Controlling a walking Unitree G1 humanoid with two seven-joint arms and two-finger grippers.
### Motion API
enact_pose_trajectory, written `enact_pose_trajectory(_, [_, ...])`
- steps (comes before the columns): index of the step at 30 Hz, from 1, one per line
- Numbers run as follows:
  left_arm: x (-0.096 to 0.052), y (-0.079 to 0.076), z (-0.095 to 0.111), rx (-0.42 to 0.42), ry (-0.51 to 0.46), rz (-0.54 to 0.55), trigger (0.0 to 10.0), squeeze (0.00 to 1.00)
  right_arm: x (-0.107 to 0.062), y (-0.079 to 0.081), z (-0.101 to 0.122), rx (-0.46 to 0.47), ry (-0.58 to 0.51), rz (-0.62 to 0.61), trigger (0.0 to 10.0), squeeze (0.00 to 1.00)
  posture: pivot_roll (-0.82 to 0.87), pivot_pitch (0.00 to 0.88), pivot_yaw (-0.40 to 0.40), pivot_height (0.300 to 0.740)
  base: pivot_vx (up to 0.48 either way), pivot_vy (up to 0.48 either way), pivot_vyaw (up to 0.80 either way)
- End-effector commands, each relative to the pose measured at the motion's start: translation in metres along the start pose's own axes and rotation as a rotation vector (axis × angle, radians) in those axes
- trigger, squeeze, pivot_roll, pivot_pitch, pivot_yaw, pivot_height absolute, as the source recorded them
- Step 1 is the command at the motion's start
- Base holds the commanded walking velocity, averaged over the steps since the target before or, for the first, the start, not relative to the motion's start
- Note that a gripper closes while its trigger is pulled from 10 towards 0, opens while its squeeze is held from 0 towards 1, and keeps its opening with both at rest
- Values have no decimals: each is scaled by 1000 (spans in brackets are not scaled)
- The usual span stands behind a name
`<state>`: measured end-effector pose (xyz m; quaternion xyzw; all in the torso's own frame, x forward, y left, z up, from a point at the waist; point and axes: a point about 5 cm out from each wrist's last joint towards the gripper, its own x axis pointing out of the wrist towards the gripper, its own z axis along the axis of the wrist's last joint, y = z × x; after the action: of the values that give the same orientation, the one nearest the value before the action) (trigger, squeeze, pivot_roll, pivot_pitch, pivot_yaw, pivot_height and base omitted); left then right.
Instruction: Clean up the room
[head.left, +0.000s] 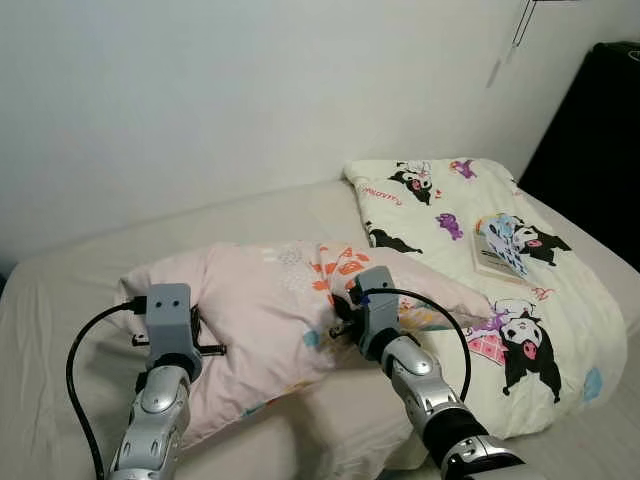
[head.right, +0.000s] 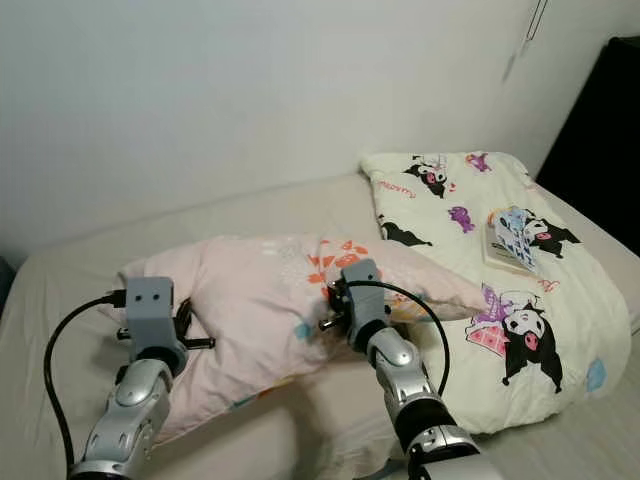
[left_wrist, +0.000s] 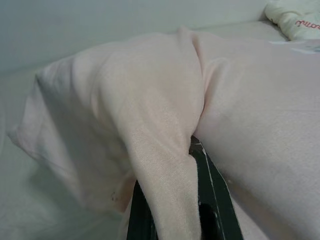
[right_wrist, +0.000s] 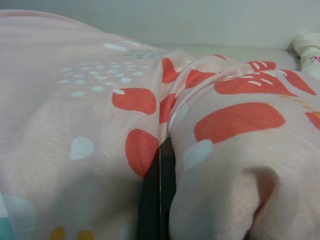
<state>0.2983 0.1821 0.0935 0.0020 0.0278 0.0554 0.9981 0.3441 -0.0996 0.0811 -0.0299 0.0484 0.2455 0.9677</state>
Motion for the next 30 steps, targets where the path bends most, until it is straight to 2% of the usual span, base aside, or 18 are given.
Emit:
enact_pose_trajectory(1, [0,-4,3,18,-29,-33,10000,0,6,10,13,-31,-52,59,10000,0,30,54,-45,740,0,0,0])
enact_pose_trajectory(7, [1,-1,2,-7,-24,-16,10000,0,7,10,11,-36,-33,56,10000,0,29,49,-43,740,0,0,0])
enact_pose_trajectory(9, [-2,0,-15,-32,49,-21,10000,0,5,14,-4,-76,58,64,10000,0,33,44,-42,740,0,0,0])
enact_pose_trajectory(10, [-2,0,-15,-32,49,-21,10000,0,5,14,-4,-76,58,64,10000,0,33,44,-42,740,0,0,0])
enact_pose_trajectory(11, [-8,0,-37,11,130,-41,10000,0,-2,15,-23,-91,147,52,10000,0,33,44,-42,740,0,0,0])
enact_pose_trajectory(15, [-11,-1,-45,34,154,-49,10000,0,-5,14,-29,-93,174,41,10000,0,33,44,-42,740,0,0,0])
enact_pose_trajectory(17, [-19,-3,-62,85,212,-94,10000,0,-13,12,-45,-92,247,-3,10000,0,39,40,-33,740,0,0,0])
enact_pose_trajectory(21, [-28,-4,-77,115,271,-123,10000,0,-21,11,-57,-78,289,-40,10000,0,39,43,-27,740,0,0,0])
enact_pose_trajectory(25, [-31,-7,-81,103,303,-132,10000,0,-23,10,-60,-68,289,-49,10000,0,41,44,-26,740,0,0,0])
enact_pose_trajectory(30, [-28,-9,-76,114,268,-136,10000,0,-23,8,-57,-62,268,-63,10000,0,44,46,-22,740,0,0,0])
